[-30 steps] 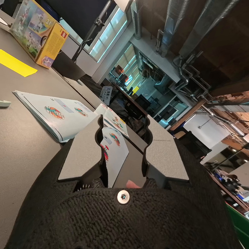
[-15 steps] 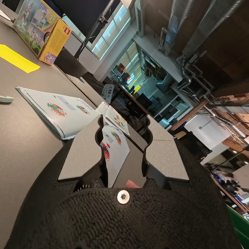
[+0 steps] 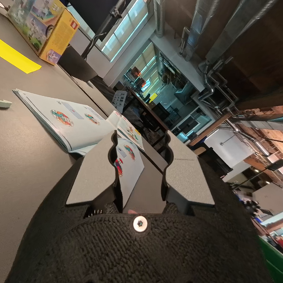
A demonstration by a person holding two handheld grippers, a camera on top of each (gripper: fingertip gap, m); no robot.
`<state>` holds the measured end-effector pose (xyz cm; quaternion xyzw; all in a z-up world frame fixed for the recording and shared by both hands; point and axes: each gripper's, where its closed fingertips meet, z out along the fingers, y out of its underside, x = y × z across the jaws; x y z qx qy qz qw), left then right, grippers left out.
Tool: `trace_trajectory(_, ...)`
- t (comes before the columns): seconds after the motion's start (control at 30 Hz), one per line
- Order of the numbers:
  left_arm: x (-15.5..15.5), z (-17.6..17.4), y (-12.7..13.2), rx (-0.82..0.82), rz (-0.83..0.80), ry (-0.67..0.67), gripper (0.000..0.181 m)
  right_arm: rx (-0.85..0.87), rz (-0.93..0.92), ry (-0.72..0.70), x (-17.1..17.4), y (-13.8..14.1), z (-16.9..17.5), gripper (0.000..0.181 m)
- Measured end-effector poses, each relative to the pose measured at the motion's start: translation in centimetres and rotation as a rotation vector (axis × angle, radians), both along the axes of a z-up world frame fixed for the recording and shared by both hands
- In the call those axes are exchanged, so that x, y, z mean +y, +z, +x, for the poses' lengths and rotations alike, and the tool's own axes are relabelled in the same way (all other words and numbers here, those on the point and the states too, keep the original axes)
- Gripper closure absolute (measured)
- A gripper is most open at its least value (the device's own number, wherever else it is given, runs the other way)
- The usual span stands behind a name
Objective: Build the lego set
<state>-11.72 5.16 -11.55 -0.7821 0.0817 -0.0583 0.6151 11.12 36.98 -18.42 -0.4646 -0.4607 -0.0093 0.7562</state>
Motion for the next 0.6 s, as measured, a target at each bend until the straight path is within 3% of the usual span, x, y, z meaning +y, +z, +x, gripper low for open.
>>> trace_trajectory(0.07, 1.4, 3.1, -0.6, -0.069, 0.082, -0.102, 0.133, -0.014, 0.014, -0.027, -0.3, 0.0, 0.5, 0.121)
trace_trajectory(0.13, 3.4, 4.3, -1.7, -0.036, 0.143, -0.131, 0.132, -0.011, 0.023, -0.057, -0.6, 0.2, 1.1, 0.121)
trace_trajectory(0.43, 14.6, 2.2, -2.7, 0.101, 0.392, -0.051, 0.133, 0.067, 0.04, -0.203, -4.2, 1.3, 4.6, 0.124)
trace_trajectory(0.6, 15.2, 2.1, -4.2, 0.132, 0.429, -0.074, 0.134, 0.077, 0.029, -0.239, -3.6, 1.2, 5.0, 0.124)
